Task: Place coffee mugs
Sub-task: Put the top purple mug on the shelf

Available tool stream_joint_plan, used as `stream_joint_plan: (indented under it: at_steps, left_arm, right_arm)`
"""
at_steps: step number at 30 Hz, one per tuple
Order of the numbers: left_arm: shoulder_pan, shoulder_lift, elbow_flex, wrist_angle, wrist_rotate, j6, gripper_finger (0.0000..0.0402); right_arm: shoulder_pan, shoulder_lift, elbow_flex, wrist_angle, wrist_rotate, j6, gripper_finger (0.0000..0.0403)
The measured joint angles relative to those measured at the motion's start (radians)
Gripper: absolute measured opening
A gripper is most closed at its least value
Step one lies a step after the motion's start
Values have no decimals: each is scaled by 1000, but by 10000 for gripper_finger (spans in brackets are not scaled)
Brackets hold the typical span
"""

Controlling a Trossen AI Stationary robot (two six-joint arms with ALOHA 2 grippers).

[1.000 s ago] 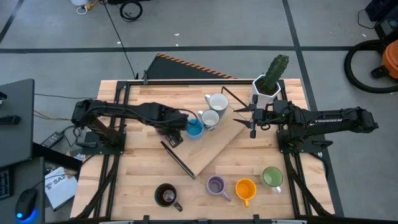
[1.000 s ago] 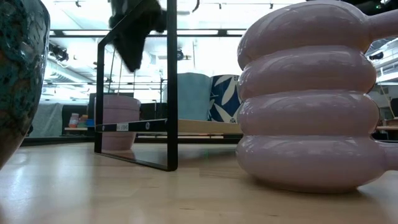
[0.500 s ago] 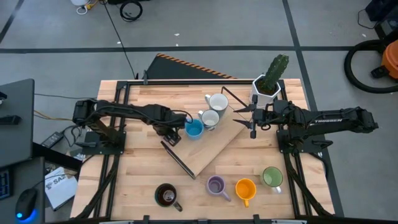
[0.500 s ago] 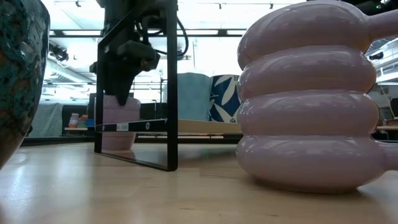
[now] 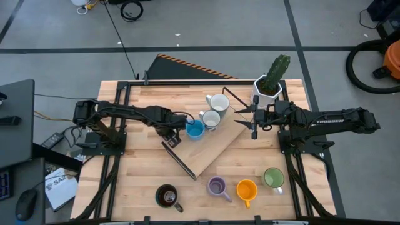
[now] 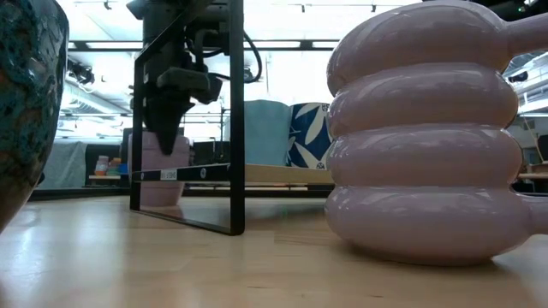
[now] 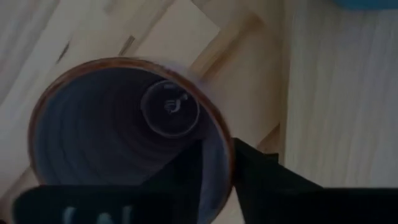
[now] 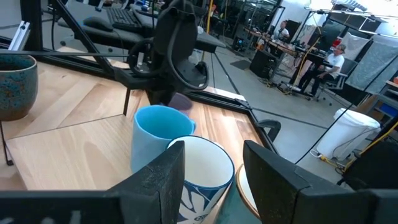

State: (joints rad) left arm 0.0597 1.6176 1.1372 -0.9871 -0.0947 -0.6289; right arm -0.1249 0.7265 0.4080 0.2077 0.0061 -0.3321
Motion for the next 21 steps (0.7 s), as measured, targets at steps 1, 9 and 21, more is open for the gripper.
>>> stream_joint_plan:
  at_steps: [1, 9, 21]
  left_arm:
    - [0, 0, 1, -1, 3, 10, 65]
    - [3, -2, 78, -51, 10, 60, 20]
    - [-25, -1, 341, -216, 2, 33, 21]
  right_arm:
    - [0, 0, 0, 0, 0, 0, 169]
    - [0, 0, 0, 0, 0, 0, 169]
    - [0, 0, 0, 6, 0, -12, 169]
